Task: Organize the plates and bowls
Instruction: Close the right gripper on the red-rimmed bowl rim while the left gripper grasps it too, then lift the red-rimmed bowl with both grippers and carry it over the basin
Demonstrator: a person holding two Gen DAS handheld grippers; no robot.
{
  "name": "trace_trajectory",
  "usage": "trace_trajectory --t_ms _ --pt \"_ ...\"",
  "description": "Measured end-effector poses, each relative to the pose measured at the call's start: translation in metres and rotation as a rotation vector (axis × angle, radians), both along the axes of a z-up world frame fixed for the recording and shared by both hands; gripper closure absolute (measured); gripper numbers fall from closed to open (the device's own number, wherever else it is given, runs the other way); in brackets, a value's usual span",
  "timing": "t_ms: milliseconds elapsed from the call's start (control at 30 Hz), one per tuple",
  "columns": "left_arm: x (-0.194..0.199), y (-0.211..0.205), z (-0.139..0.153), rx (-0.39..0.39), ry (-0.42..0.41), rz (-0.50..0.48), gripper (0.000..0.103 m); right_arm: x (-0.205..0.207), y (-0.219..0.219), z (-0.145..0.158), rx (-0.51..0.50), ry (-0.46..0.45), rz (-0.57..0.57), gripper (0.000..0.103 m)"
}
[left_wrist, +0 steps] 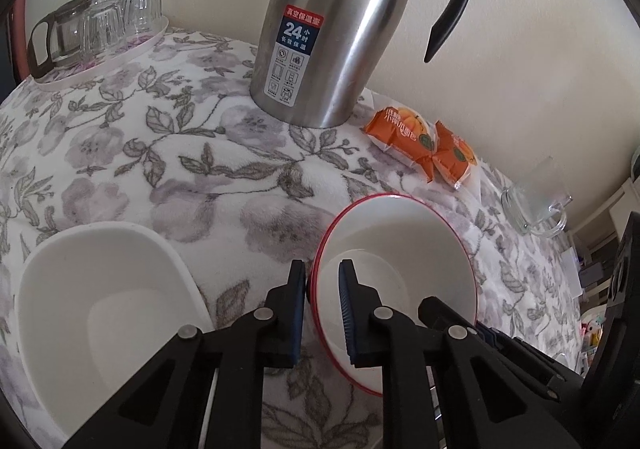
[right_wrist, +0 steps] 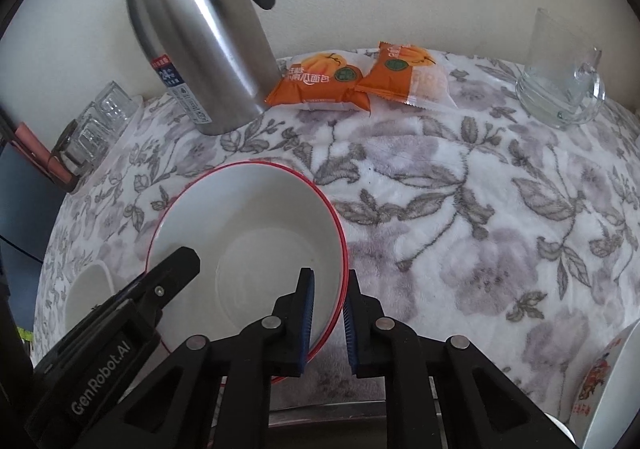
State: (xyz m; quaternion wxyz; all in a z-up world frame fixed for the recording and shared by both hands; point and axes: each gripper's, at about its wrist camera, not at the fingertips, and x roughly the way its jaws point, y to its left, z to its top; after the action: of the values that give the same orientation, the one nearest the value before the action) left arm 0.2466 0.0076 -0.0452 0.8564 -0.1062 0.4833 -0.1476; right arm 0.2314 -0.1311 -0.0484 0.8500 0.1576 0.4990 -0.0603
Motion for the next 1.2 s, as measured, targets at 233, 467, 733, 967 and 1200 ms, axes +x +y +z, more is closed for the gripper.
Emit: trace_trajectory --t_ms 233,467,733,967,1200 --pt "-0.002 0.001 0.004 -0.012 -0.007 -0.007 0.086 -0.004 -0.002 0.004 0.010 -0.026 -0.003 0.088" --pt "-0.007 -0.001 0.015 -0.029 -0.018 -0.023 0.086 -0.014 -0.007 0.020 0.012 -0.053 -0.020 0.088" --pt "-0.025 -0.001 0.048 -0.043 -0.078 -0.039 0.086 -0.036 -0.008 0.054 0.014 -0.114 -0.041 0.088" --pt "-0.043 -0.001 0.068 -0.052 -0.096 -0.059 0.086 -0.062 -0.007 0.074 0.014 -0.147 -0.060 0.088" --pt "-0.063 -0.011 0.080 0.003 -0.126 -0.110 0.086 -0.087 -0.015 0.077 0.066 -0.155 -0.096 0.088"
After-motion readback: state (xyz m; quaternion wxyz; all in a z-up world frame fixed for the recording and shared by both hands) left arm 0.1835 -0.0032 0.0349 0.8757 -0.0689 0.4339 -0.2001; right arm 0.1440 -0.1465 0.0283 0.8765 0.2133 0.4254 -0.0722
